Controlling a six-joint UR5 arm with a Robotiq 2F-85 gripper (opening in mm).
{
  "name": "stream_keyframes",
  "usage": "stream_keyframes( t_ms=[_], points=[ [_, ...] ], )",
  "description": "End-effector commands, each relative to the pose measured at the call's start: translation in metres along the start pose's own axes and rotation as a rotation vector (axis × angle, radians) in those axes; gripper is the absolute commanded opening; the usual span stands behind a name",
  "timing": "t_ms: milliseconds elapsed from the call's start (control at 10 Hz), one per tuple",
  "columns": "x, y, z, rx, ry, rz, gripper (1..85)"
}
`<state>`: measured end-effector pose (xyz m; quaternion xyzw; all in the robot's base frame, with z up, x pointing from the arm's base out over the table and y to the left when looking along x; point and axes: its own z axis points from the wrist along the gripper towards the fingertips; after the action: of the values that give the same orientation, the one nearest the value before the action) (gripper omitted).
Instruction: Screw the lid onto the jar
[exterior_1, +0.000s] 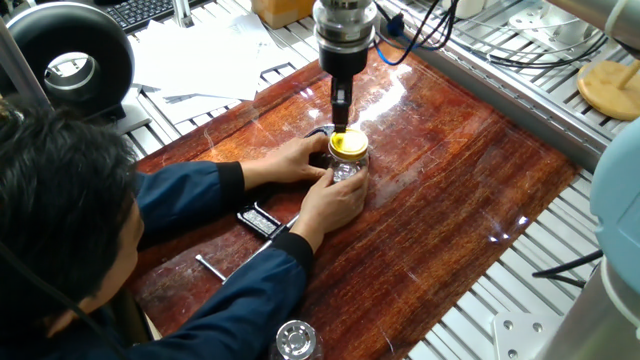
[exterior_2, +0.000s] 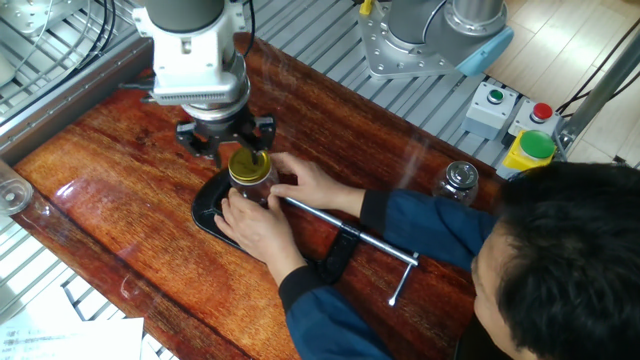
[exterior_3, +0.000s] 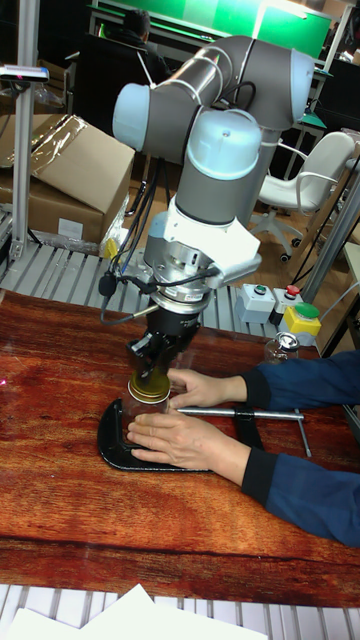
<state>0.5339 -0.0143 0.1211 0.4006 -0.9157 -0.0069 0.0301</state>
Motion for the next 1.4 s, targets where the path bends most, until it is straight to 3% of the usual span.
stream_keyframes(
  t_ms=[0,100,200,300,400,500,600,700,800,900,1000,1100,1300],
  points=[
    [0.008,0.008,-0.006,-0.006,0.006,-0.159,6.0],
    [0.01,0.008,-0.005,0.04,-0.007,-0.213,1.0],
    [0.015,0.044,-0.005,-0.054,-0.012,-0.209,1.0],
    [0.012,0.058,-0.006,-0.089,-0.038,-0.333,1.0],
    [0.006,0.05,-0.006,-0.029,-0.064,-0.406,1.0],
    [-0.001,0.057,-0.007,-0.018,-0.1,-0.445,1.0],
    [0.015,0.051,-0.005,-0.001,-0.034,-0.487,10.7],
    [0.009,0.051,0.001,-0.019,-0.069,-0.61,59.0],
    [0.007,0.042,0.009,-0.012,-0.091,-0.68,63.3],
    [0.01,0.033,0.018,0.0,-0.096,-0.757,72.0],
    [0.008,0.037,0.026,-0.016,-0.12,-0.817,85.0],
    [0.009,0.025,0.028,0.022,-0.108,-0.873,85.0],
    [0.009,0.019,0.029,0.027,-0.091,-0.927,85.0]
  ],
)
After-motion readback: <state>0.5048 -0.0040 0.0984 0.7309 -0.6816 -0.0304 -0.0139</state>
